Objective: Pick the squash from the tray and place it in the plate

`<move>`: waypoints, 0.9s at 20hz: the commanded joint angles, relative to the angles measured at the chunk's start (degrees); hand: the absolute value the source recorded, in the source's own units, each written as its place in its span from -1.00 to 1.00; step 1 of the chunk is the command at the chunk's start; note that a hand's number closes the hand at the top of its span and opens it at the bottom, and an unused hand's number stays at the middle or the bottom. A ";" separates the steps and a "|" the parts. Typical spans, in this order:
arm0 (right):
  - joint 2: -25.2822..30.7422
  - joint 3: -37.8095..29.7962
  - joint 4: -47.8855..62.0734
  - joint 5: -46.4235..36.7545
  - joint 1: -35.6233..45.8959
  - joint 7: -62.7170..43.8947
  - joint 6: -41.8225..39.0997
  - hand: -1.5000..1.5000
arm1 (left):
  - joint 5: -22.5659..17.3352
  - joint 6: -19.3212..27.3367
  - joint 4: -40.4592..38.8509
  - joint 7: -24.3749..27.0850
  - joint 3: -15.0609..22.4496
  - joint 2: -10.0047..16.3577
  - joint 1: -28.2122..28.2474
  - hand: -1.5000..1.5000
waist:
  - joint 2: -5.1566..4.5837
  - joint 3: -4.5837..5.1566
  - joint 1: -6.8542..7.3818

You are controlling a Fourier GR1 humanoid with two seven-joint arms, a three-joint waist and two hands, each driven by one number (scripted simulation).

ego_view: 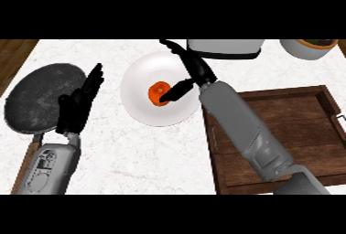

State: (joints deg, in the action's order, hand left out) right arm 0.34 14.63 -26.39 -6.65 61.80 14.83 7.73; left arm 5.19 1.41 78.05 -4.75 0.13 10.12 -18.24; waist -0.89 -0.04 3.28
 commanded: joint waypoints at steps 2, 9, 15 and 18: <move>3.06 -7.45 2.82 4.71 1.15 1.25 0.37 -1.00 | 0.61 1.19 3.41 -0.48 1.19 -1.57 3.65 0.00 | 0.49 0.00 -1.46; 12.44 -13.73 9.51 7.72 2.08 7.67 -7.43 -1.00 | 1.27 0.92 0.62 0.05 -0.16 -0.40 1.10 0.00 | 0.10 0.00 -1.40; 20.42 -14.65 14.10 6.79 0.14 14.70 -16.42 -1.00 | 0.48 -0.17 4.11 -1.75 0.13 -0.42 1.11 0.00 | -0.28 -0.06 -0.58; 20.74 -15.01 15.74 6.14 1.03 14.58 -16.65 -1.00 | -0.69 -0.98 4.64 -5.55 -1.40 0.61 -0.74 0.00 | -0.06 -0.05 -0.88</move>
State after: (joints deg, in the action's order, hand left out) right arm 18.96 0.52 -13.24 -0.14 62.26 27.94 -6.79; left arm 5.38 1.15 82.06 -7.51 -0.21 10.03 -17.10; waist -0.90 -0.07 2.34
